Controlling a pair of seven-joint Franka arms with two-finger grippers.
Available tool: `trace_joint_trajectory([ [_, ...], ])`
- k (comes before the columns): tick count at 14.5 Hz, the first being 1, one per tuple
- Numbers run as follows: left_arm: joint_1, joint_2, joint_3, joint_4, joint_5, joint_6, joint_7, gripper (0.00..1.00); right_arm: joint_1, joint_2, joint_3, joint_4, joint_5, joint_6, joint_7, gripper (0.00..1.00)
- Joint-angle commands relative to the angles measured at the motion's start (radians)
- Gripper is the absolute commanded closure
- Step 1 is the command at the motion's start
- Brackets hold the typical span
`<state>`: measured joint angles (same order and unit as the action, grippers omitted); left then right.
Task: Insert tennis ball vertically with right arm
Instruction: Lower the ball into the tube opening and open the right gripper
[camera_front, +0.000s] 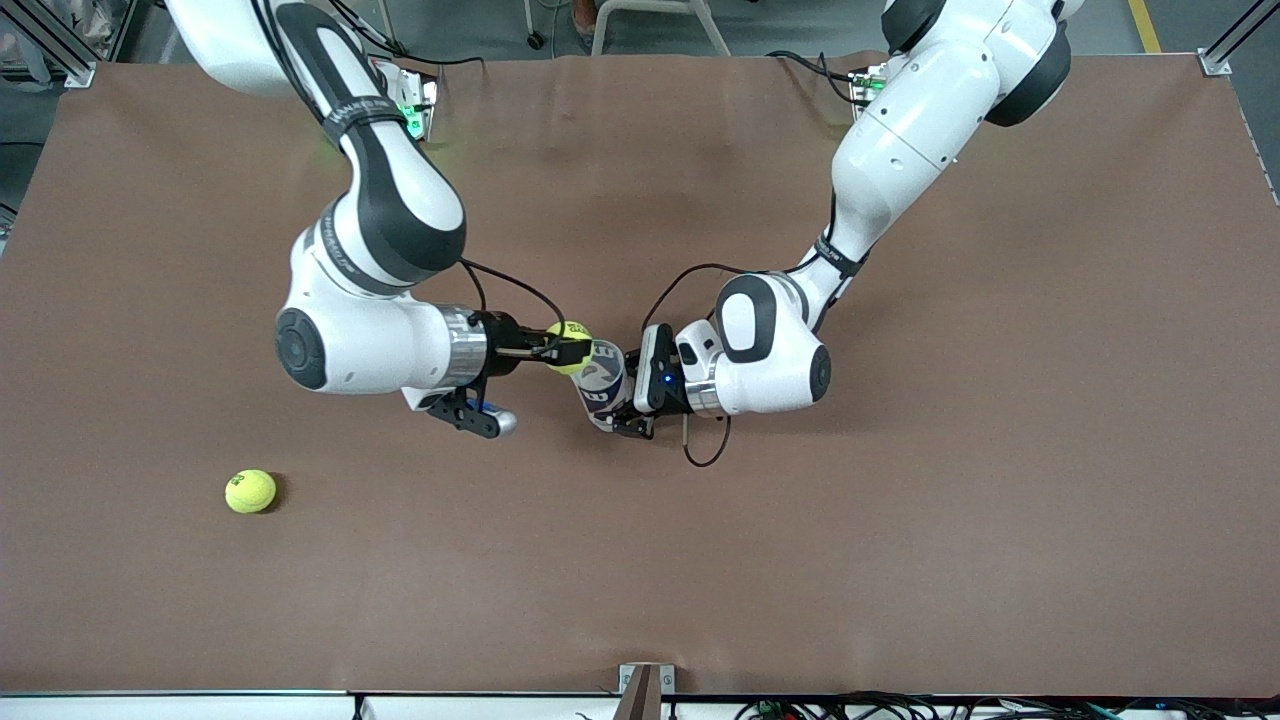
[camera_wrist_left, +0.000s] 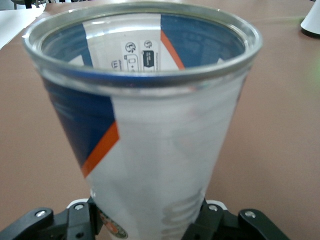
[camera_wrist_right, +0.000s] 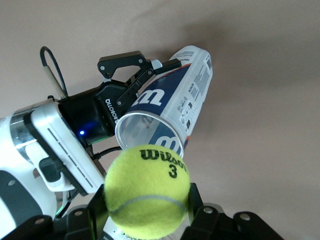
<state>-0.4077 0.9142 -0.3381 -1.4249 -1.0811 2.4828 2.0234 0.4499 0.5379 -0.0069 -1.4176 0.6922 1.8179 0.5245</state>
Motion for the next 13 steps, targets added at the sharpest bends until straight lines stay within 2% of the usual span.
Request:
trace_joint_trajectory([
  [1,-0.008,0.020,0.001,-0.006,-0.010,0.007,0.040,0.34,0.016,0.008,-0.010,0.005,0.020,0.023,0.011,0.52],
  [9,-0.008,0.020,0.001,-0.005,-0.002,0.007,0.040,0.34,0.033,0.028,-0.010,0.006,0.020,0.049,0.011,0.51],
  [11,-0.003,0.018,0.001,-0.003,0.000,0.007,0.041,0.34,0.033,0.030,-0.010,0.006,0.010,0.049,0.005,0.47],
  [12,-0.003,0.018,0.001,-0.005,0.000,0.007,0.041,0.34,0.033,0.030,-0.010,0.006,0.009,0.049,0.006,0.29],
  [13,-0.008,0.018,0.001,-0.005,0.000,0.007,0.038,0.34,0.032,0.030,-0.010,0.006,0.009,0.047,0.005,0.00],
])
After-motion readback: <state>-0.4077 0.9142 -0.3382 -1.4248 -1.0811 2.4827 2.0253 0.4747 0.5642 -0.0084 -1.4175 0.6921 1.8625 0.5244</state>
